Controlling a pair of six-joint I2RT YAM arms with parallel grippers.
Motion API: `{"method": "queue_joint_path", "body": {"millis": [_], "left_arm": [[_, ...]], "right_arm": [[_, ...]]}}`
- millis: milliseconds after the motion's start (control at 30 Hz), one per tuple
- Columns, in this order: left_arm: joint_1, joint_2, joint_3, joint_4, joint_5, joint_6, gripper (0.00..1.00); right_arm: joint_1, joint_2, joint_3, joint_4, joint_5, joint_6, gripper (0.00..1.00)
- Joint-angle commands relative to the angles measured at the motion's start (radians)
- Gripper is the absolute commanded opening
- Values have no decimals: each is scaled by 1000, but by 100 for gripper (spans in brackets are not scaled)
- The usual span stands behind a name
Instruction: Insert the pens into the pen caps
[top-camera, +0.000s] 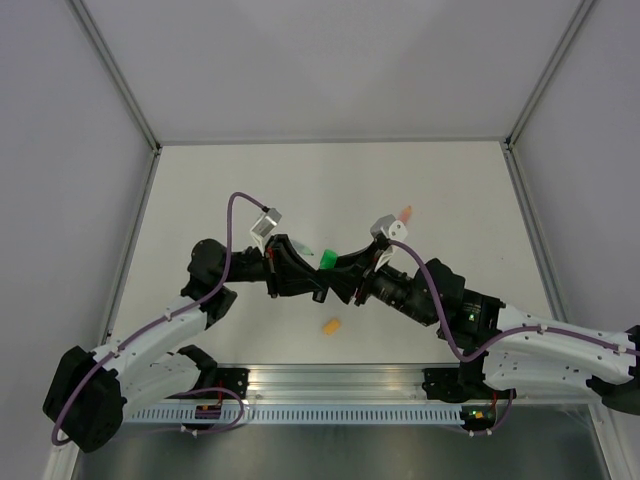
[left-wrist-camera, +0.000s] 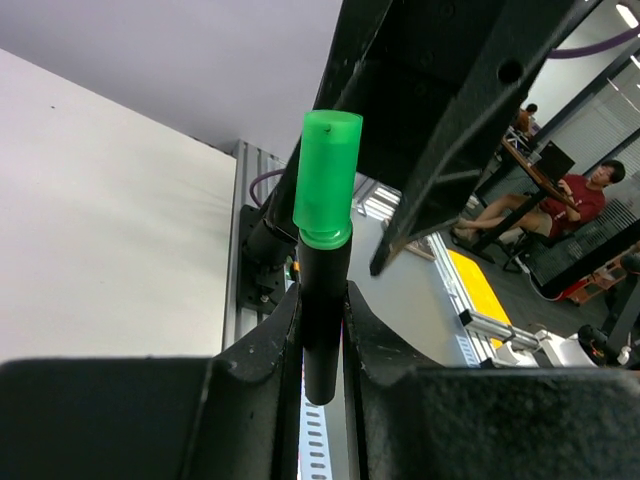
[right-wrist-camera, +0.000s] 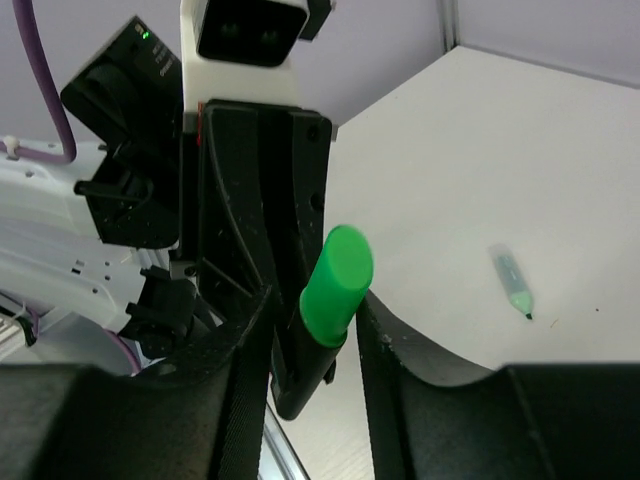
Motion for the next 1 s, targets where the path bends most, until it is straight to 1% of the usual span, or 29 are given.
{"method": "queue_joint_path", "body": {"millis": [0,100,200,300,333,433,500,633,700,833,867,900,967], "left_arm": [[15,16,9,78,-72,-28,2],[15,20,6,92,-64,-34,2],[15,22,4,109,-56,-42,2],[15,20,1,132,-47,-54,2],[15,20,1,136,-42,-57,2],[15,17,-3,158,-32,-69,2],[15,16,-8,188,-26,-83,2],[15,14,-14,208,-18,-95,2],[15,14,-14,213,-16,-103,2],[15,23,-2,213,-9,-114,2],[15,28,0,215,-4,-120,6],[15,36,1,216,5,-125,18],[15,45,3,231,11,-132,27]], "right_arm": [[24,-3,26,-54,-64,-15,45],[24,5,42,-55,-64,-17,48],[24,11,45,-54,-72,-15,48],[24,11,36,-49,-71,-12,39],[24,11,31,-47,-66,-10,31],[24,8,22,-40,-63,-4,24],[22,8,16,-32,-64,-1,21],[22,7,16,-24,-77,2,3],[22,8,13,-18,-86,2,0],[22,8,13,-8,-77,2,0],[24,7,13,-3,-72,5,0],[24,7,14,2,-63,8,0],[24,-1,16,14,-48,13,0]]}}
